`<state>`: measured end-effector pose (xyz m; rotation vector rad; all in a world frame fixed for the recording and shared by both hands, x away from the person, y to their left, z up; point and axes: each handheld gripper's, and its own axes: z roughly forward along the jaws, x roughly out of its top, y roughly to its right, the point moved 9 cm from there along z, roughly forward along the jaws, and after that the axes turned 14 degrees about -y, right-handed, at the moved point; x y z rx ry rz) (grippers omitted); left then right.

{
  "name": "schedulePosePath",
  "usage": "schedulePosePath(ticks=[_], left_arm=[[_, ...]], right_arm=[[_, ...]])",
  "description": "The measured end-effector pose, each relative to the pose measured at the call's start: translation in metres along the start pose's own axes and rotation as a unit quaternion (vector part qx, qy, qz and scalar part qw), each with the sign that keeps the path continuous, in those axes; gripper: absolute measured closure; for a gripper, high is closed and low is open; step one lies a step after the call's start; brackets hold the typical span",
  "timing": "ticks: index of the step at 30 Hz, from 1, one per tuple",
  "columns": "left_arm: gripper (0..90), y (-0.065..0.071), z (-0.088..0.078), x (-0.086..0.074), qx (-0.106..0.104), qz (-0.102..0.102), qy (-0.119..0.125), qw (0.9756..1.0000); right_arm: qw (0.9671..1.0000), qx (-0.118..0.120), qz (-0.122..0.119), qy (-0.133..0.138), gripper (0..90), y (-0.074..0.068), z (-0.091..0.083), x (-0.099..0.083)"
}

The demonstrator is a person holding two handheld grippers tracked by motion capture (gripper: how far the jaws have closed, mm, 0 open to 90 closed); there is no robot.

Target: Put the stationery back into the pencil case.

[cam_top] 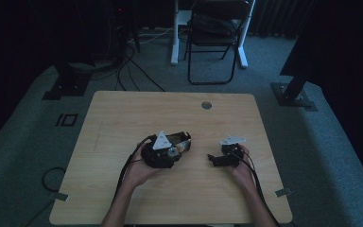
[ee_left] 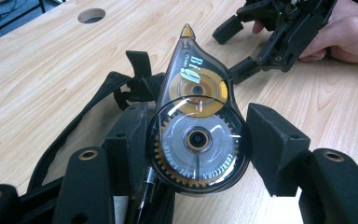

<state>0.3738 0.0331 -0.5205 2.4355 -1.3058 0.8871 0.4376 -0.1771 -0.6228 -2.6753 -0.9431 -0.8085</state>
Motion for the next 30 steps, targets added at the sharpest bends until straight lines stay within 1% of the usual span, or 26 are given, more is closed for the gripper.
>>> schedulePosePath(ticks=[20, 30], left_arm=[[41.8, -0.009, 0.001, -0.004, 0.006, -0.012, -0.001, 0.9999], [41.8, -0.014, -0.001, -0.005, 0.010, -0.018, 0.001, 0.9998]], right_arm=[[1.0000, 0.001, -0.001, 0.000, 14.2, 0.000, 0.000, 0.000], [1.0000, 0.001, -0.003, 0.000, 14.2, 0.000, 0.000, 0.000]])
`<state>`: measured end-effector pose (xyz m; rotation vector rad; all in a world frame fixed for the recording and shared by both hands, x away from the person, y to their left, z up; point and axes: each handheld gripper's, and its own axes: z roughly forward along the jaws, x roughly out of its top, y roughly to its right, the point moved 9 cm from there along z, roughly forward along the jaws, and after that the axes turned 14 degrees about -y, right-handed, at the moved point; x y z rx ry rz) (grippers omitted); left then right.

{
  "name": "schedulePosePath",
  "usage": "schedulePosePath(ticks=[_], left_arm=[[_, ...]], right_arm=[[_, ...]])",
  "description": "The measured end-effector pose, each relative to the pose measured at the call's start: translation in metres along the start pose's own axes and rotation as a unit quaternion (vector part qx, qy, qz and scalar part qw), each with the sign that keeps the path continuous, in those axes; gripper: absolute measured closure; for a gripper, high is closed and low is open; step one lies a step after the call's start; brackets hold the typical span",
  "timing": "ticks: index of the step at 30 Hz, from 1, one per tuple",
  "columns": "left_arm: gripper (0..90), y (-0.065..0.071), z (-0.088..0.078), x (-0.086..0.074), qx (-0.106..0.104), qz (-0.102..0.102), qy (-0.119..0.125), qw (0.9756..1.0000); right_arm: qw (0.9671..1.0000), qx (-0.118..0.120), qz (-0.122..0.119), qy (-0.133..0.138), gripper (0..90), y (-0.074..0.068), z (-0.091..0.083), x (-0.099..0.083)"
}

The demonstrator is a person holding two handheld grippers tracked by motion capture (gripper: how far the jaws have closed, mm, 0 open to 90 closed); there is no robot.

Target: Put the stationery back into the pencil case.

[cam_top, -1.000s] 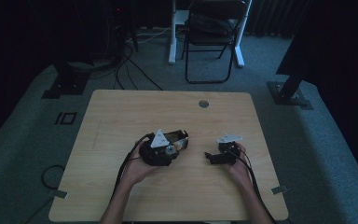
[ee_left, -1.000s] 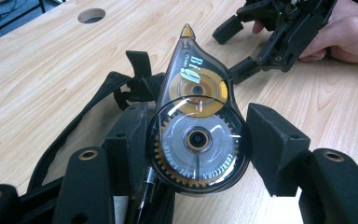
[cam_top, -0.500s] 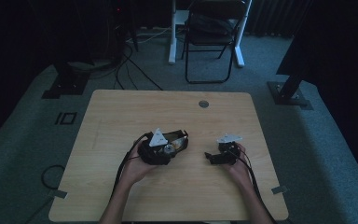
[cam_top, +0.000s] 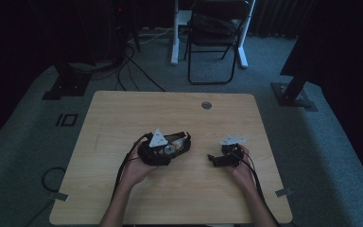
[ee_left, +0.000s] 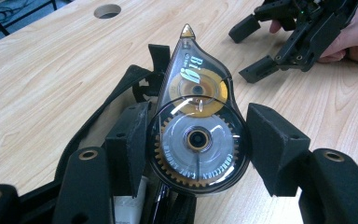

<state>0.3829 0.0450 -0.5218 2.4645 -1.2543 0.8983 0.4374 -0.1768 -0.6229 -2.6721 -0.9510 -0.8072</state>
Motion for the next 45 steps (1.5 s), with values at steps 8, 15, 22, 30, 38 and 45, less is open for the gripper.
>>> schedulePosePath(ticks=[8, 15, 22, 30, 38, 45], left_arm=[[41.8, -0.003, -0.002, 0.000, 0.002, -0.004, 0.003, 1.0000], [41.8, -0.007, -0.002, 0.000, 0.007, -0.006, 0.002, 1.0000], [41.8, -0.010, -0.001, -0.001, 0.010, -0.008, -0.001, 0.9999], [41.8, -0.013, 0.000, -0.003, 0.012, -0.011, -0.004, 0.9999], [41.8, -0.018, 0.001, -0.007, 0.014, -0.018, -0.006, 0.9997], [41.8, -0.022, 0.003, -0.011, 0.014, -0.024, -0.009, 0.9996]], right_arm=[[1.0000, 0.000, 0.000, 0.000, 14.2, 0.000, 0.000, 0.000], [1.0000, 0.000, 0.000, 0.000, 14.2, 0.000, 0.000, 0.000], [1.0000, 0.000, 0.000, 0.000, 14.2, 0.000, 0.000, 0.000], [1.0000, 0.000, 0.001, 0.000, 14.2, 0.000, 0.000, 0.000], [1.0000, 0.000, 0.001, 0.000, 14.2, 0.000, 0.000, 0.000], [1.0000, 0.000, 0.001, 0.000, 14.2, 0.000, 0.000, 0.000]])
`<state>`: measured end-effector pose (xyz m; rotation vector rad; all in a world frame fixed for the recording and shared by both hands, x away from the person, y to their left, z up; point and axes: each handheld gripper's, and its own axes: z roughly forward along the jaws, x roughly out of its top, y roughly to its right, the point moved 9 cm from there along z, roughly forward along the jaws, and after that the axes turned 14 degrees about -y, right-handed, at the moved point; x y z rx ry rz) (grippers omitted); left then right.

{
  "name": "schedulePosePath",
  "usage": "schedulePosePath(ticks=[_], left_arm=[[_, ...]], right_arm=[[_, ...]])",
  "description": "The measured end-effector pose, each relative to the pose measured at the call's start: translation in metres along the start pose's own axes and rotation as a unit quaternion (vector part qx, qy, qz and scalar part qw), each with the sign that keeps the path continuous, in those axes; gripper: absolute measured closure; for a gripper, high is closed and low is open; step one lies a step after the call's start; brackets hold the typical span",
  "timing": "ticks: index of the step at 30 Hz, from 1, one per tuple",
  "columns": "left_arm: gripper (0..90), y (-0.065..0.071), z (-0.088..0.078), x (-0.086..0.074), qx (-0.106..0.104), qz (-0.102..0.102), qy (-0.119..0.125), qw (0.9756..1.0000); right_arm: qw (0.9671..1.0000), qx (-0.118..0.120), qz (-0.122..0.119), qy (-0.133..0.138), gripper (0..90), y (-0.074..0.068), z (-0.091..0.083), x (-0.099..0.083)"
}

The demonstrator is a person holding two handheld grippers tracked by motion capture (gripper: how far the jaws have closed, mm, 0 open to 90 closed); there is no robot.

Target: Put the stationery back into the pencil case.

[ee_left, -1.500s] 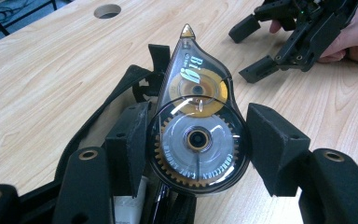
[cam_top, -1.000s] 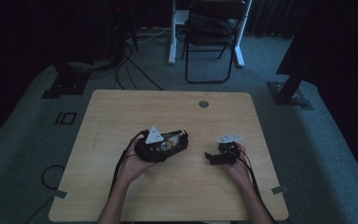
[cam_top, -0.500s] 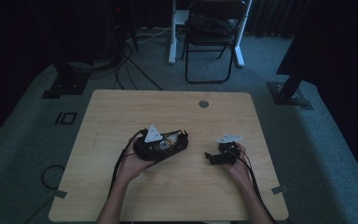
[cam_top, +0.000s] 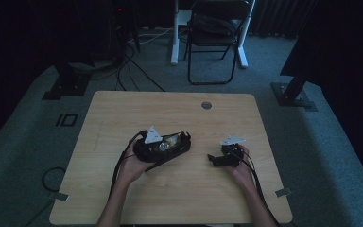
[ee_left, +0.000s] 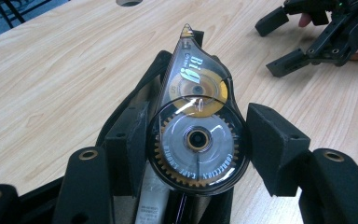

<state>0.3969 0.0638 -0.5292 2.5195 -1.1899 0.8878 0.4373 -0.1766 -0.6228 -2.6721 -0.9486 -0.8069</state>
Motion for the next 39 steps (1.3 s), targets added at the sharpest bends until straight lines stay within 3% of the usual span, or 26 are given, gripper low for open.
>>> schedulePosePath(ticks=[25, 39], left_arm=[[41.8, -0.013, 0.007, -0.005, -0.001, -0.018, -0.012, 0.9998], [41.8, -0.016, 0.013, -0.005, -0.002, -0.018, -0.022, 0.9996]], right_arm=[[1.0000, 0.000, -0.001, 0.000, 14.2, 0.000, 0.000, 0.000], [1.0000, 0.000, -0.001, 0.000, 14.2, 0.000, 0.000, 0.000]])
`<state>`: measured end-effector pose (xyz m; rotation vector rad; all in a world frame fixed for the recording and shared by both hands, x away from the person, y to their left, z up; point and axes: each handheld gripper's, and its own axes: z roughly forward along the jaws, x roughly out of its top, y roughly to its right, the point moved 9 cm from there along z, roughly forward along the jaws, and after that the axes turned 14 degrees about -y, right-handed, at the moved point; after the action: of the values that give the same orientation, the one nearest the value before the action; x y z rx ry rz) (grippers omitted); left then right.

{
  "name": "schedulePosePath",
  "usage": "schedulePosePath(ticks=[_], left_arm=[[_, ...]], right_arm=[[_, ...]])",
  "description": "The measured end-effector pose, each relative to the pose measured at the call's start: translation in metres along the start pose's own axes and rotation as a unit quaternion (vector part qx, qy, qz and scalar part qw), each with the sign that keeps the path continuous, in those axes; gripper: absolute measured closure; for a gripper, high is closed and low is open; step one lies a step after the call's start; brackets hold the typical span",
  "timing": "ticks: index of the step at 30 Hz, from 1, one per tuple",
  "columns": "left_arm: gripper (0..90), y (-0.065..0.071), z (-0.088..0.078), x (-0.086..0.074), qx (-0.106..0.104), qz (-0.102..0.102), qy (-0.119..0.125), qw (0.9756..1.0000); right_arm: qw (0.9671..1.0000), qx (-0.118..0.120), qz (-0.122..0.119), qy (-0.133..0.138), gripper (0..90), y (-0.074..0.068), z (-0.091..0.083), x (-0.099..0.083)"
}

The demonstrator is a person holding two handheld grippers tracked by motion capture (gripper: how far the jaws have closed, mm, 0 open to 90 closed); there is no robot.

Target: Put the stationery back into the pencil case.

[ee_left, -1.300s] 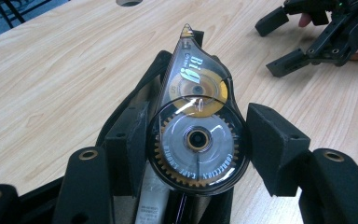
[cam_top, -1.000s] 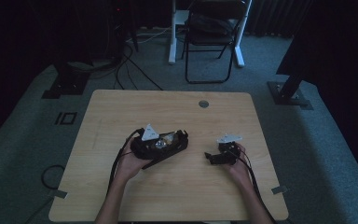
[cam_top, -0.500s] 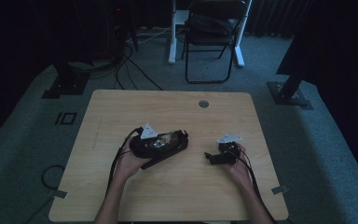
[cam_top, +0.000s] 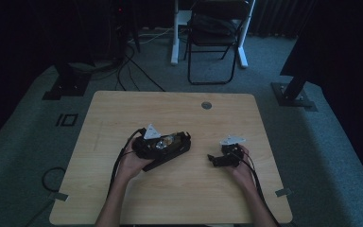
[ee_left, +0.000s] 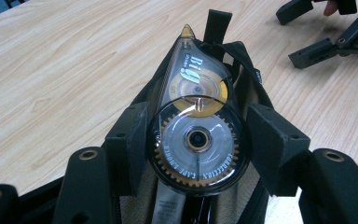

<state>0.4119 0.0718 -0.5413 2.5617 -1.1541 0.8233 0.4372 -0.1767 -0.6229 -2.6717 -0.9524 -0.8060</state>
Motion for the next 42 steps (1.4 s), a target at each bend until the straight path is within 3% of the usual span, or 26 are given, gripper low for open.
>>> schedulePosePath(ticks=[42], left_arm=[[41.6, 0.001, 0.019, -0.013, -0.010, 0.001, -0.042, 0.9991]], right_arm=[[1.0000, 0.000, 0.000, 0.000, 14.1, 0.000, 0.000, 0.000]])
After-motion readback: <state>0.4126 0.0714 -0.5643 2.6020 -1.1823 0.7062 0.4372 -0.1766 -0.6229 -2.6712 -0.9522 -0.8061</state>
